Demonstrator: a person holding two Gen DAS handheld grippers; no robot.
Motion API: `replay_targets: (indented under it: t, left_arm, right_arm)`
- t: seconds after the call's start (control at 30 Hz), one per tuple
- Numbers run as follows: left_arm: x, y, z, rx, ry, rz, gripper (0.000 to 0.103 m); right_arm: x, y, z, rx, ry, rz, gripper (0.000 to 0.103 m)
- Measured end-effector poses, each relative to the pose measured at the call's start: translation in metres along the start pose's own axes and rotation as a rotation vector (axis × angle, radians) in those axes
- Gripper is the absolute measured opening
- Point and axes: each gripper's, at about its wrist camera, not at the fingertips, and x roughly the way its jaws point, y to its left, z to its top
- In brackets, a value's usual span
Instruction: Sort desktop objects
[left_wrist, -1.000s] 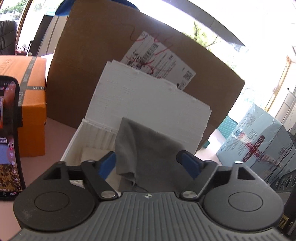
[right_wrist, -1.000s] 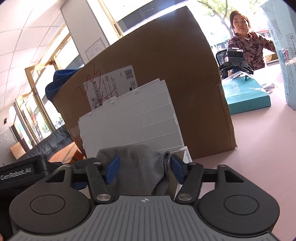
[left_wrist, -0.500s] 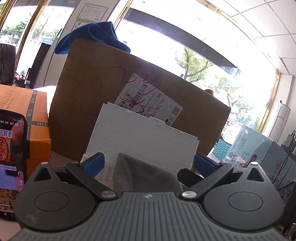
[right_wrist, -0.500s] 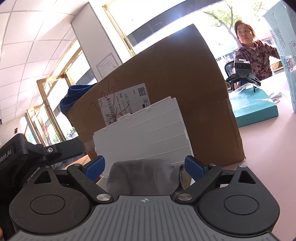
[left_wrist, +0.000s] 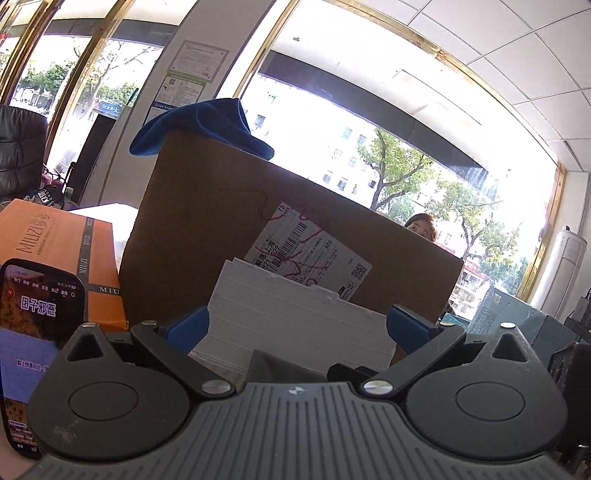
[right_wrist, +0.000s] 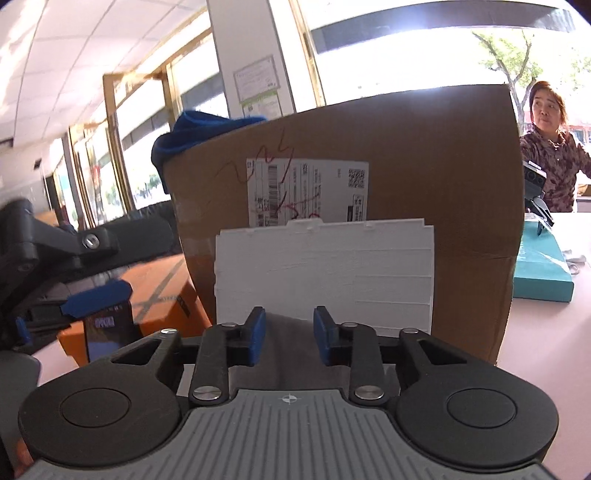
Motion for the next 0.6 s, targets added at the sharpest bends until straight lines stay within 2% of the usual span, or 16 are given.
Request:
replay_targets:
  t: [0.2,0.37,0.6]
  left_arm:
    - [0.000,0.006,0.003,-0.032,-0.003,0.005,0.103]
    - [0.004,0.007,0.001,-0.043,0.012,0.007,0.103]
    - [0.004,0.009,0.001,-0.075,0.027,0.003,0.103]
  right_arm:
    - [0.034,0.000,-0.008,-0.013,0.133,-0.153,0.023]
    - [0.042,0.007,-0.008,-0.040,0.174,-0.195,0.023]
    - [0.055,0.002,-0.013,0.020,0.292,-0.193,0.023]
